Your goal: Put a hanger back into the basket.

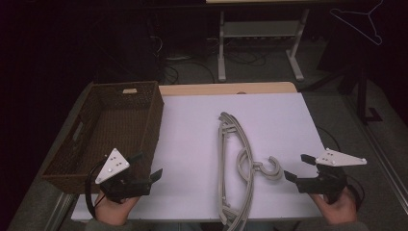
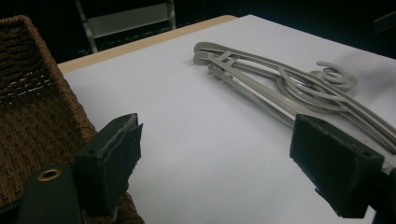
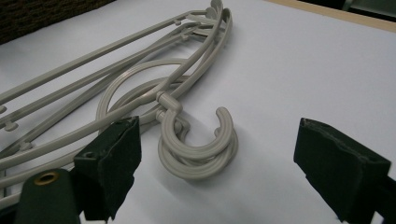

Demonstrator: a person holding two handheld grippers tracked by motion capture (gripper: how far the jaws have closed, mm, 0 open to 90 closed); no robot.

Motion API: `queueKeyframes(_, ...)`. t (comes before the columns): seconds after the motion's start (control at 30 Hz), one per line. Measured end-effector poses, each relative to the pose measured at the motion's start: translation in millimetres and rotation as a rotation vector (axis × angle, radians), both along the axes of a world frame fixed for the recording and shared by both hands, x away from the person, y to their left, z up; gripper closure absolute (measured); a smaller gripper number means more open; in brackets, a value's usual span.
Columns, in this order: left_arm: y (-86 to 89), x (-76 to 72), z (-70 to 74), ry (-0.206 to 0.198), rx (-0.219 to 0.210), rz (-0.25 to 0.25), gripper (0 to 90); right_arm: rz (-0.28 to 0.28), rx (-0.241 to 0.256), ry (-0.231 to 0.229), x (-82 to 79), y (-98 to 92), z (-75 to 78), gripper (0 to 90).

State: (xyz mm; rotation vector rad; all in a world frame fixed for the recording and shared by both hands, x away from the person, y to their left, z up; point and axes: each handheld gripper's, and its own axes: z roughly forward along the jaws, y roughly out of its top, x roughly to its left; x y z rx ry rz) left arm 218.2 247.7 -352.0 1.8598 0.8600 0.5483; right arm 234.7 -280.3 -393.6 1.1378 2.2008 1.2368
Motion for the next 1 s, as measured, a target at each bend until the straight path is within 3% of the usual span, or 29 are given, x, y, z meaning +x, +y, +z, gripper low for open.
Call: queueKeyframes(1.0, -4.8, -0.7, -0.6, 0.009, 0.014, -0.018, 16.2, -0.016, 0.003, 0.012, -2.2, -1.4, 3.1, 15.4)
